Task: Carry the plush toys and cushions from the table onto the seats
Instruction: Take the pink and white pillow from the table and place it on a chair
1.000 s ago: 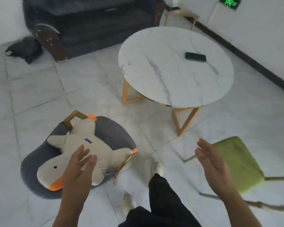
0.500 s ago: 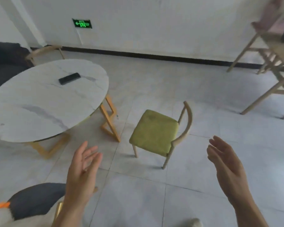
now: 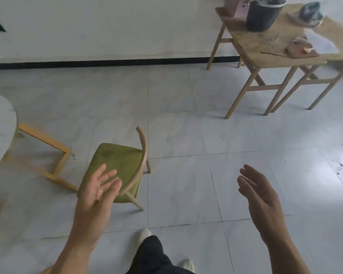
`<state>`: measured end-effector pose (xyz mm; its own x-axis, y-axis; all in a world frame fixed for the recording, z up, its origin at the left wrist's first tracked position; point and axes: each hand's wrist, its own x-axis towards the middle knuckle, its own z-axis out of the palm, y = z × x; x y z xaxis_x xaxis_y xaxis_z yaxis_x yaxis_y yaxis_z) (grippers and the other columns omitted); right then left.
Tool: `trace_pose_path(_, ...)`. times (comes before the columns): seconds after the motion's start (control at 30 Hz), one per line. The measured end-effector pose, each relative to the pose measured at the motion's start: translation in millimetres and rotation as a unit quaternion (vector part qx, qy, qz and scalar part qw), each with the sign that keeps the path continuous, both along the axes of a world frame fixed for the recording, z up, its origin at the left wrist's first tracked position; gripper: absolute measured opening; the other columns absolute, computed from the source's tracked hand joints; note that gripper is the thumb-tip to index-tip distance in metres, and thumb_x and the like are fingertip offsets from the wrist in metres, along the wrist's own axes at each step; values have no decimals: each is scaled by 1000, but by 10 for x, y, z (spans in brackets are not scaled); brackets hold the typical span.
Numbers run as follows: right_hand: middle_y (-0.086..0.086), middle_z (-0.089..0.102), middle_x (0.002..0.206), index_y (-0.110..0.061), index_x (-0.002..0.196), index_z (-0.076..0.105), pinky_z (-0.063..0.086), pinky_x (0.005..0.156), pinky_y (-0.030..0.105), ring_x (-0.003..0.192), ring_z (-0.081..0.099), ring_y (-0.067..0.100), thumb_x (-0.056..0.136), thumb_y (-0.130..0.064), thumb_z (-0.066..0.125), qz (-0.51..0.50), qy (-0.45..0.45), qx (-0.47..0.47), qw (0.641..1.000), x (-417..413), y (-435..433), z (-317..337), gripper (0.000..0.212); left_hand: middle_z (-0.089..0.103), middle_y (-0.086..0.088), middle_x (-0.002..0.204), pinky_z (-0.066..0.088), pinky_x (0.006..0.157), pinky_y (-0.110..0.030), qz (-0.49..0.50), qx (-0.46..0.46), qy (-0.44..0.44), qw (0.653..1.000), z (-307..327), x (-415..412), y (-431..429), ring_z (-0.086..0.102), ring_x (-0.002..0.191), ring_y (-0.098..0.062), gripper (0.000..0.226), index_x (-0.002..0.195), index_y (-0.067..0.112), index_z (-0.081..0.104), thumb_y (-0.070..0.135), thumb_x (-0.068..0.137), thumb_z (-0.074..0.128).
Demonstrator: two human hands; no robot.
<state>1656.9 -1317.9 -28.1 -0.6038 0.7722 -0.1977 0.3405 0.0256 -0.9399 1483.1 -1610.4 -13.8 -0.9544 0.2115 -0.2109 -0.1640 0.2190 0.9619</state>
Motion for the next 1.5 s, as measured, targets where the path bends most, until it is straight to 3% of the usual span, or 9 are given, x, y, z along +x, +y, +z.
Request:
trace_pose_path(0.17, -12, 65, 134, -30, 138, 58, 49, 108, 46, 122, 62, 4, 100, -26, 62, -22, -29, -5, 999, -596, 696, -288, 38, 63, 14, 134, 51, 105, -48, -14, -25, -15, 999, -252, -645, 756, 62, 122, -3, 69, 137, 43, 49, 58, 74, 73)
trace_pose_path(0.33, -12, 64, 136, -31, 138, 59, 50, 108, 45, 123, 61, 5, 100, -24, 61, -15, -45, 7, 999, -1577, 1570, -486, 38, 62, 10, 135, 46, 110, -53, 6, -10, -30, 999, -522, -1754, 1755, 61, 123, -8, 50, 136, 34, 52, 33, 88, 69)
trace_pose_path(0.47, -9, 61, 140, -27, 144, 54, 46, 86, 14, 118, 57, -7, 101, -23, 61, -10, -54, 26, 998, -2487, 2379, -360, 44, 61, 18, 131, 46, 111, -50, -32, -8, -27, 999, -383, -2812, 2626, 61, 120, -3, 50, 141, 26, 53, 31, 94, 71)
trace_pose_path(0.57, -10, 61, 139, -28, 144, 53, 43, 82, 11, 118, 54, -12, 100, -22, 62, -31, -32, 36, 998, -3122, 2914, -141, 46, 63, 22, 130, 47, 110, -48, -54, -21, -3, 998, -69, -3569, 3254, 62, 119, 0, 71, 141, 31, 54, 54, 76, 70)
trace_pose_path(0.87, -23, 58, 134, -37, 140, 51, 42, 74, -3, 107, 55, -25, 97, -29, 64, -86, -2, 35, 996, -4840, 4621, -489, 46, 66, 13, 130, 47, 109, -52, -67, -9, 30, 997, -54, -5525, 5242, 66, 114, 1, 59, 138, 27, 56, 31, 81, 72)
trace_pose_path(1.07, -13, 60, 139, -29, 141, 54, 46, 76, -2, 114, 57, -17, 98, -22, 65, -69, 11, 20, 997, -6355, 6175, -580, 45, 63, 9, 131, 52, 104, -48, -89, -2, 23, 996, -136, -6909, 6790, 66, 117, -8, 50, 142, 20, 51, 7, 96, 64)
trace_pose_path(1.23, -8, 62, 137, -24, 141, 54, 48, 83, 2, 123, 60, 1, 97, -11, 67, -33, 40, 44, 998, -7715, 7294, -107, 48, 63, 7, 133, 51, 103, -46, -64, 19, 41, 997, 183, -8017, 7677, 65, 120, -11, 51, 145, 19, 50, 8, 96, 63)
trace_pose_path(1.43, -14, 64, 134, -32, 137, 55, 51, 84, 6, 122, 62, 2, 97, -15, 68, -16, 33, 53, 998, -9156, 8286, -146, 46, 67, 10, 127, 48, 107, -53, -22, 11, 37, 999, 69, -9363, 8486, 66, 121, -14, 57, 139, 25, 55, 28, 85, 75)
trace_pose_path(1.5, -14, 64, 134, -34, 135, 56, 51, 82, 5, 123, 62, 4, 96, -15, 68, -31, 23, 54, 998, -9645, 8559, -293, 45, 69, 9, 124, 48, 107, -55, -26, 13, 17, 999, -97, -9901, 8825, 68, 115, -7, 51, 136, 26, 56, 21, 89, 74)
